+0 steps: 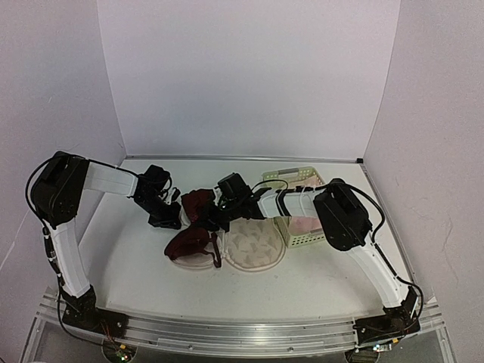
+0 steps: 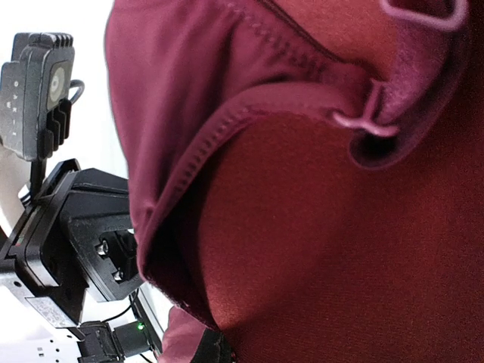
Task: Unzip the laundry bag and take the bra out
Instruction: Pick up the bra from the laundry bag.
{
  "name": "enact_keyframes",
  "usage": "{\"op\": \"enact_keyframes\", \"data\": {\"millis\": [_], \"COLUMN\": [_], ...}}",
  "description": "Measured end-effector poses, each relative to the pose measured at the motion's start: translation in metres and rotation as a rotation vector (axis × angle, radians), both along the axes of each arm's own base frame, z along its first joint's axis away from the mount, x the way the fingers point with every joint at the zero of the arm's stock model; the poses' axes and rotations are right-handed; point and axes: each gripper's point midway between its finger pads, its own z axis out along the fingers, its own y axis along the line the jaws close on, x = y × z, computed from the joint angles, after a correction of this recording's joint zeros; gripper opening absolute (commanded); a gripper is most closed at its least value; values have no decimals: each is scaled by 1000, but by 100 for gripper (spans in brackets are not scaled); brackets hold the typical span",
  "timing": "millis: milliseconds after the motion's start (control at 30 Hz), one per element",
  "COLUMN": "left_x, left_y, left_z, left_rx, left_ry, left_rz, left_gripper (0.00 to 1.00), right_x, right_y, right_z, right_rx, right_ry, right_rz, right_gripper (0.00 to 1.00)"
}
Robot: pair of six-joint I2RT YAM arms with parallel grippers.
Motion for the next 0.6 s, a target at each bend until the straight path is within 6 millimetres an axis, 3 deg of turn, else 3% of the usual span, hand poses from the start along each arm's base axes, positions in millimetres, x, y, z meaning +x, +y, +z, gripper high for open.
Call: {"op": "enact_keyframes", "data": {"millis": [400,600], "left_x": [0,2], "left_y": [0,1], "left_z": [0,1], "left_rx": [0,4], "left_ry": [-1,-3], "left_rz": [0,3], "left_gripper": [0,0], "right_x": [-1,-4], "right_y": [4,0], "right_z": [17,65], "right_rx": [35,78], "right_ry": [-58,-132], "right_rz": [25,44], "right_gripper": [0,0]}}
